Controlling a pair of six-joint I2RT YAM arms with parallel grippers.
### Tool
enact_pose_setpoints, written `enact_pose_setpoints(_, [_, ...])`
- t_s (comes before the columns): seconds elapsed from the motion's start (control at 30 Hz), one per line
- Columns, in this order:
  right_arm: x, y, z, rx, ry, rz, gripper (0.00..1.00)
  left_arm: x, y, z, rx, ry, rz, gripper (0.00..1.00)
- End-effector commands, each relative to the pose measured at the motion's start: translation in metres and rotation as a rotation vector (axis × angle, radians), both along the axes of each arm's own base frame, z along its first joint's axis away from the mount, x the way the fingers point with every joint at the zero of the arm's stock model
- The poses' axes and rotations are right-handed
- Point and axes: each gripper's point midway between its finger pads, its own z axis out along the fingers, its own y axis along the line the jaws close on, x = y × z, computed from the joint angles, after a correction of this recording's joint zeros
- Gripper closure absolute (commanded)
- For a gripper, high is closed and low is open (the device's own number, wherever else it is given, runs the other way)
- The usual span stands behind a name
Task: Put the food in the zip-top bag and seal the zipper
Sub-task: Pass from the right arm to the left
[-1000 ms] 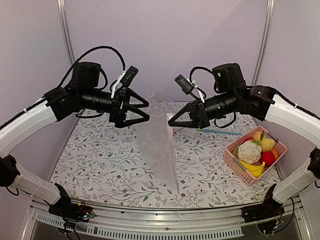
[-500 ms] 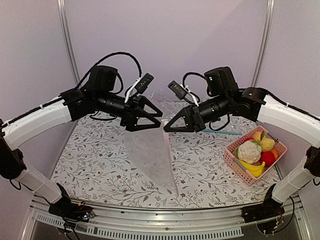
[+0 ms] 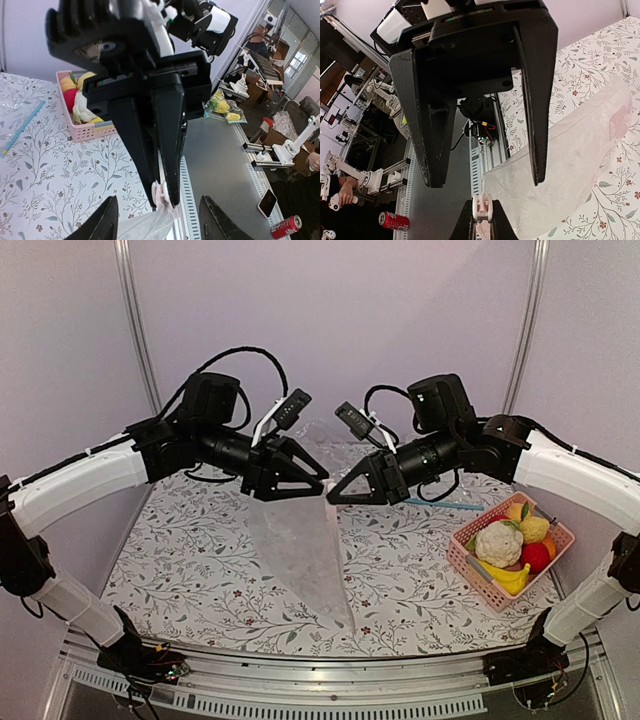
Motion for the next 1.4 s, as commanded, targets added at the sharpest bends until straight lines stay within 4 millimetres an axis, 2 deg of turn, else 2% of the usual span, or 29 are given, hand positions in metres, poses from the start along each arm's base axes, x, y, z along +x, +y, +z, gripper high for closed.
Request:
enact_pose_setpoints(0.0, [0.002, 0.001, 0.007, 0.017, -0.035, -0.016, 1.0, -0.01, 0.002, -0.009, 0.046, -0.006, -0.029, 0.47])
enact_pose_setpoints(0.23, [0.004, 0.001, 0.002, -0.002, -0.029, -0.032, 1.0, -0.009, 0.008, -0.01, 0.079, -0.048, -0.004, 0.55])
enact_pose_setpoints(0.53, [0.005, 0.002, -0.008, -0.036, -0.014, -0.031, 1.0, -0.009, 0.005, -0.008, 0.064, -0.03, -0.009, 0.72])
enact_pose_setpoints(0.77, [0.008, 0.001, -0.011, -0.049, -0.021, -0.044, 1.0, -0.008, 0.003, -0.007, 0.051, -0.025, -0.013, 0.91])
enact_pose_setpoints(1.0, [0.008, 0.002, -0.012, -0.047, -0.019, -0.043, 0.98, -0.006, 0.001, -0.012, 0.062, 0.001, -0.008, 1.0])
enact_pose_setpoints(1.13, [0.009, 0.001, -0.012, -0.05, -0.023, -0.055, 0.87, 0.003, 0.004, -0.015, 0.084, -0.031, 0.054, 1.0])
enact_pose_setpoints(1.2, [0.009, -0.002, -0.011, -0.051, -0.033, -0.07, 0.76, 0.008, 0.007, -0.015, 0.087, -0.047, 0.082, 1.0])
enact_pose_setpoints(1.27, [0.012, -0.005, -0.009, -0.045, -0.053, -0.096, 0.56, 0.01, 0.01, -0.012, 0.076, -0.061, 0.1, 1.0])
enact_pose_setpoints(1.37, [0.022, -0.011, -0.003, -0.029, -0.097, -0.182, 0.43, 0.011, 0.013, -0.006, 0.052, -0.072, 0.112, 1.0])
